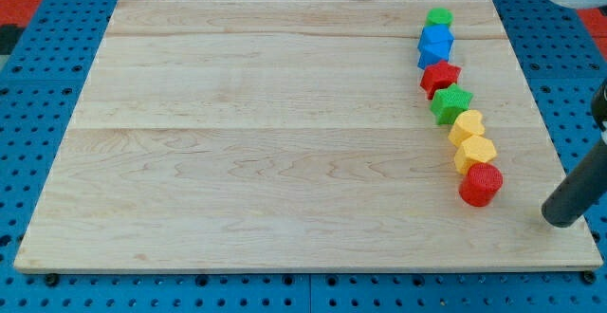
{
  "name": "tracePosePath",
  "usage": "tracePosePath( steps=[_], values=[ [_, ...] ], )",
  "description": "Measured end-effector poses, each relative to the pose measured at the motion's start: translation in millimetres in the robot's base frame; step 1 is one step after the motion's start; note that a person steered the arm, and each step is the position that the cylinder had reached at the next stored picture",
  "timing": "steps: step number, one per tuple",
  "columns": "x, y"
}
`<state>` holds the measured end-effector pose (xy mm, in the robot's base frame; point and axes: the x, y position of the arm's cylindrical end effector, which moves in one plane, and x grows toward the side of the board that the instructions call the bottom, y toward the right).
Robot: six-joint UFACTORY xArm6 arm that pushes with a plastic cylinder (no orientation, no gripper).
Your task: Place your arm to the top right of the green circle
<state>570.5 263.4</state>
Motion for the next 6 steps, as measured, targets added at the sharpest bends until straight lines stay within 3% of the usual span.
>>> tracePosePath(
  steps=[4,6],
  values=[
    [-15.6,39.0],
    [-134.3,81.1]
  ],
)
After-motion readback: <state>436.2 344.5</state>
